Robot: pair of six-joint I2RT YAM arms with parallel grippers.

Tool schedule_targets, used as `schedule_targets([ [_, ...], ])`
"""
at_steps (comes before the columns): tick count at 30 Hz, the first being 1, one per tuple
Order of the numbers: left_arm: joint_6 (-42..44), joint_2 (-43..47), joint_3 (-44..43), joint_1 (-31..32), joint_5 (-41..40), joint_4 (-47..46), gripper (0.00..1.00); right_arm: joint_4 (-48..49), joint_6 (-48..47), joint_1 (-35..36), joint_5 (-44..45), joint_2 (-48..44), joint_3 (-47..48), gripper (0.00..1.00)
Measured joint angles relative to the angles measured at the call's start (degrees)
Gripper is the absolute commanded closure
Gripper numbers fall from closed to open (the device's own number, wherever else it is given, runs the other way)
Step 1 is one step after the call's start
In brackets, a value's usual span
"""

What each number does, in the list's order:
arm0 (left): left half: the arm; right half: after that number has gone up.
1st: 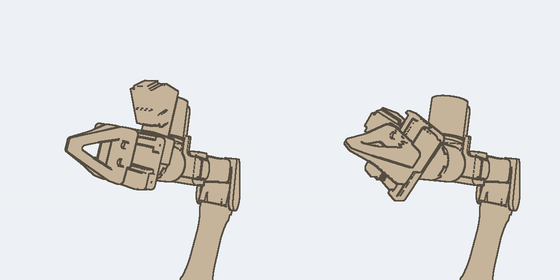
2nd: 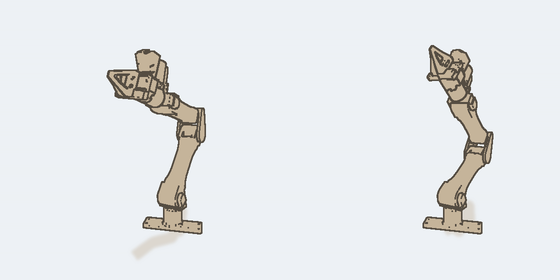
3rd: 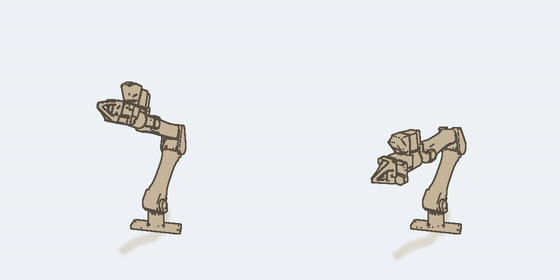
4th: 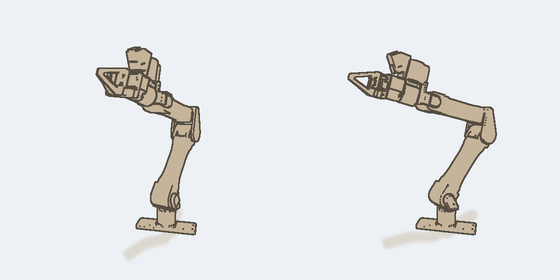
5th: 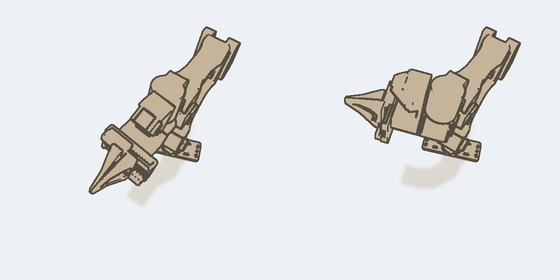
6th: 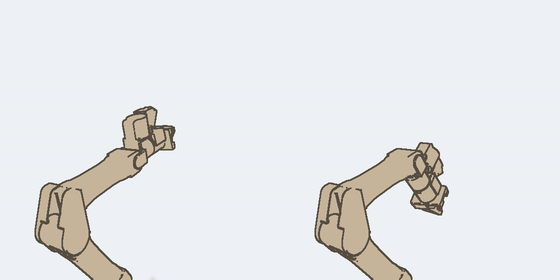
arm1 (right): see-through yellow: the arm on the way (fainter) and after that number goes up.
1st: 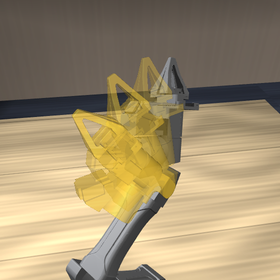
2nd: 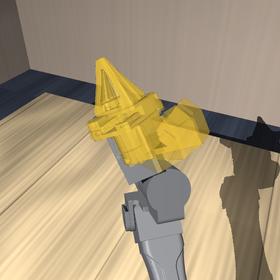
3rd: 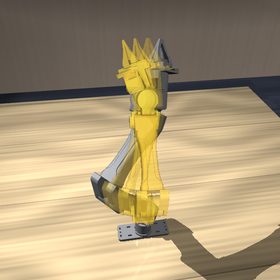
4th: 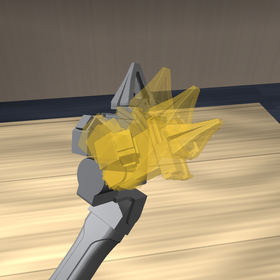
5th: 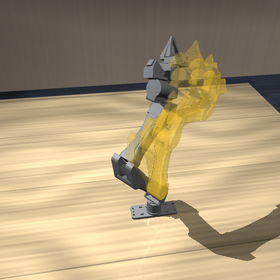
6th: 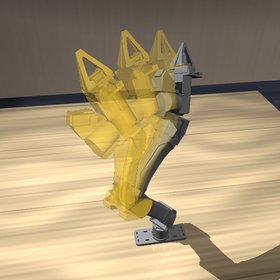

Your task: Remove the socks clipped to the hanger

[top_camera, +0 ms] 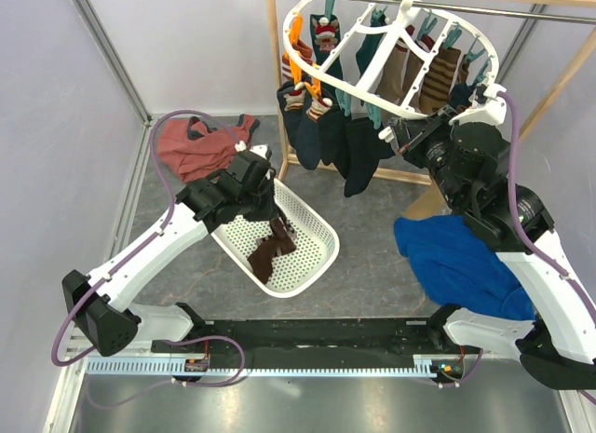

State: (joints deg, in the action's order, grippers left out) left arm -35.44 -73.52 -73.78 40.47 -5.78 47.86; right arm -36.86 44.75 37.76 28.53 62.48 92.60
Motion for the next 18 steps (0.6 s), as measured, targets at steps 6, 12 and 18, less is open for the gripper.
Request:
schedule_targets([
  [6,-4.83,-0.02,0.33,-0.2,-7.34,5.97,0.5,0.02,0.02,0.0,-0.15,0.0,-0.22,0.9],
  [12,-5.55,1.84,-0.9,-0.26,-10.6,6.36,0.41,0.04,0.28,0.0,-0.2,-0.04,-0.33,0.9],
  [18,0.26,3.93,-1.73,-0.31,-2.45,-4.26,0.37,0.15,0.5,0.0,-0.26,-0.07,-0.33,0.9],
])
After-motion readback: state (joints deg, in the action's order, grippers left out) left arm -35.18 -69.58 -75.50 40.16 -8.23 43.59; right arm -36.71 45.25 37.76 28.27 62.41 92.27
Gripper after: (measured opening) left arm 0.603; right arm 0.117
